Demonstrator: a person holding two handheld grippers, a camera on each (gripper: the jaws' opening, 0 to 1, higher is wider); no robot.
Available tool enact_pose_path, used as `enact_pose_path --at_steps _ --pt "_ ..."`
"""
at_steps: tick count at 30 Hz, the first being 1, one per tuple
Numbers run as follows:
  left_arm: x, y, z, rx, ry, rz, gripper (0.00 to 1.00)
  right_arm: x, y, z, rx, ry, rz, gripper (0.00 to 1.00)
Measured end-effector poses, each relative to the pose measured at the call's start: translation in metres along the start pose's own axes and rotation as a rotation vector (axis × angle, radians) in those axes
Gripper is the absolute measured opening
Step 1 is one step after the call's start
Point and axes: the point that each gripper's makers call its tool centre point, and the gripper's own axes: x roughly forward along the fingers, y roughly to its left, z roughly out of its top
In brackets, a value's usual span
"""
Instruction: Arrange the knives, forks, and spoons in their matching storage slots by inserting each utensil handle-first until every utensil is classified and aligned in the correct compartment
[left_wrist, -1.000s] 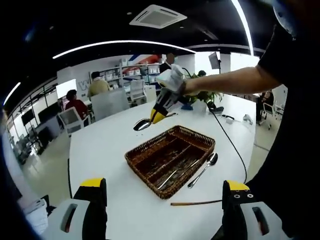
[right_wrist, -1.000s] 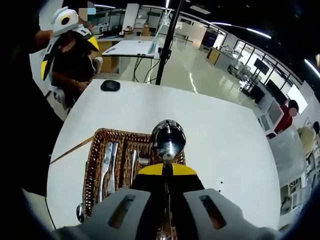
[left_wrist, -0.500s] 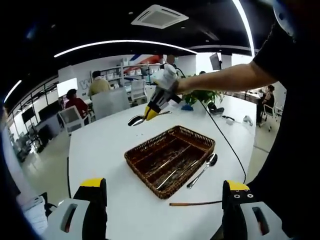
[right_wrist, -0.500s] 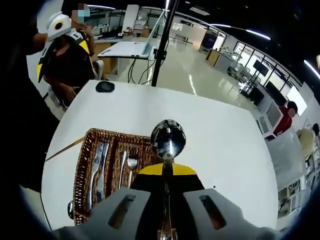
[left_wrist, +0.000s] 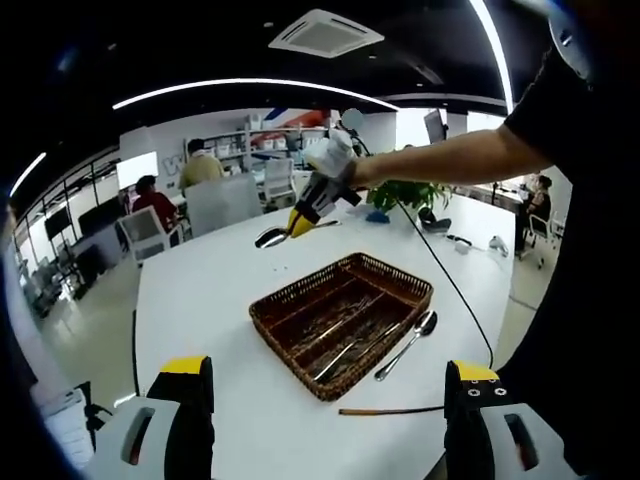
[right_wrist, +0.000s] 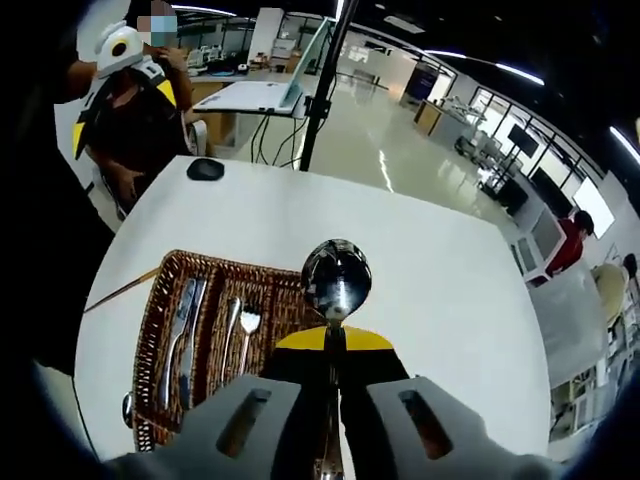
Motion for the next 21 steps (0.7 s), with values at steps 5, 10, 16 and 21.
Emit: enact_pose_path --at_steps 5,10,16,21 --pt "0.003 0.002 0.000 -0.006 -0.001 0.000 1.00 0.004 0.002 0.000 0.005 -0.003 0.009 0.00" --pt "0.004 0.003 0.000 -0.011 -0.001 0.001 1.00 0.011 0.004 -0.003 0.012 -0.002 0.020 0.00" --pt "0.005 0.005 -0.002 -0.017 0.005 0.005 1.00 0.023 0.009 -0.009 -0.009 0.005 0.028 0.00" --pt "0.004 0.007 -0.006 -0.021 0.010 0.012 1.00 0.031 0.013 -0.016 -0.009 0.012 0.040 0.00"
